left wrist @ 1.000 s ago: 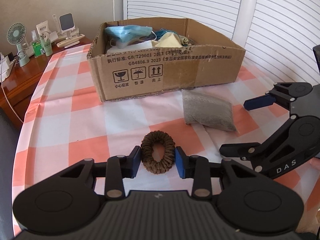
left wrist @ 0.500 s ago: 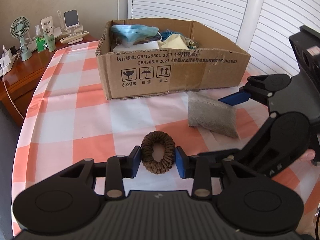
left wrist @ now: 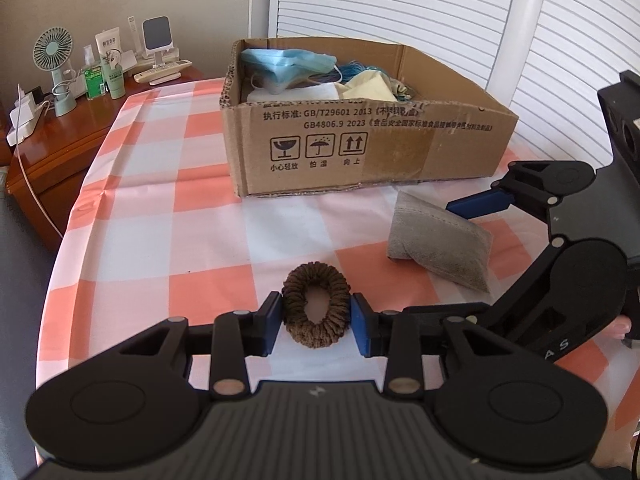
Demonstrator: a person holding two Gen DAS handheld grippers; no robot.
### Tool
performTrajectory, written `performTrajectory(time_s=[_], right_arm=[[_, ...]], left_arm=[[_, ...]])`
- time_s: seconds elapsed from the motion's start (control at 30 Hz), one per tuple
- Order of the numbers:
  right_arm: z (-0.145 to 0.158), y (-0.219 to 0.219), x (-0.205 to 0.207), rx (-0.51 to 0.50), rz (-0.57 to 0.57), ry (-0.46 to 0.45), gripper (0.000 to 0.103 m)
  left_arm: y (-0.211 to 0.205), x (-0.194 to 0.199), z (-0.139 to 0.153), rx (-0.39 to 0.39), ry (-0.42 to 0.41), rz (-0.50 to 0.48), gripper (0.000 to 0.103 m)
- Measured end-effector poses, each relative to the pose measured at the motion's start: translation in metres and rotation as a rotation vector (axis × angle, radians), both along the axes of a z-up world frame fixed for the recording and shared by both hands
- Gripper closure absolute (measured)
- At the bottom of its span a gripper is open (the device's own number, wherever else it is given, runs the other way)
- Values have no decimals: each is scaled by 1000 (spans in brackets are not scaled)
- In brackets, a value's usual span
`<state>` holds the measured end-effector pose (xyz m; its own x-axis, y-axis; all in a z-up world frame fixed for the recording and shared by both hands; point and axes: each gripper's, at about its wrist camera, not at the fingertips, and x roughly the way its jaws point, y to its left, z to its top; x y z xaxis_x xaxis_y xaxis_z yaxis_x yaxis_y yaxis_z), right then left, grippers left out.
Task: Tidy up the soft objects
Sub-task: 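Lift the brown scrunchie with the left gripper while the right grasps the second grey sachet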
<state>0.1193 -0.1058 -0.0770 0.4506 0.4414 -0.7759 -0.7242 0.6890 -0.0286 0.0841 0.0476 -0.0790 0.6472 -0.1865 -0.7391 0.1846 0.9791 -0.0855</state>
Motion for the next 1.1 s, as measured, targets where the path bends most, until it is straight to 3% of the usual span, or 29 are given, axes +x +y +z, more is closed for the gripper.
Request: performTrajectory(time_s=[0.17,0.43,1.1], right_arm=[[2,3,2,-7,-2,4,6],[14,0,1,-26,-45,10,46],[35,-5,-13,-37,-162,36,64]], left_arm=[[9,1,0,-3,3,21,67],[12,1,0,-11,2,20,67],[19,-8,15,-10,18,-43,68]])
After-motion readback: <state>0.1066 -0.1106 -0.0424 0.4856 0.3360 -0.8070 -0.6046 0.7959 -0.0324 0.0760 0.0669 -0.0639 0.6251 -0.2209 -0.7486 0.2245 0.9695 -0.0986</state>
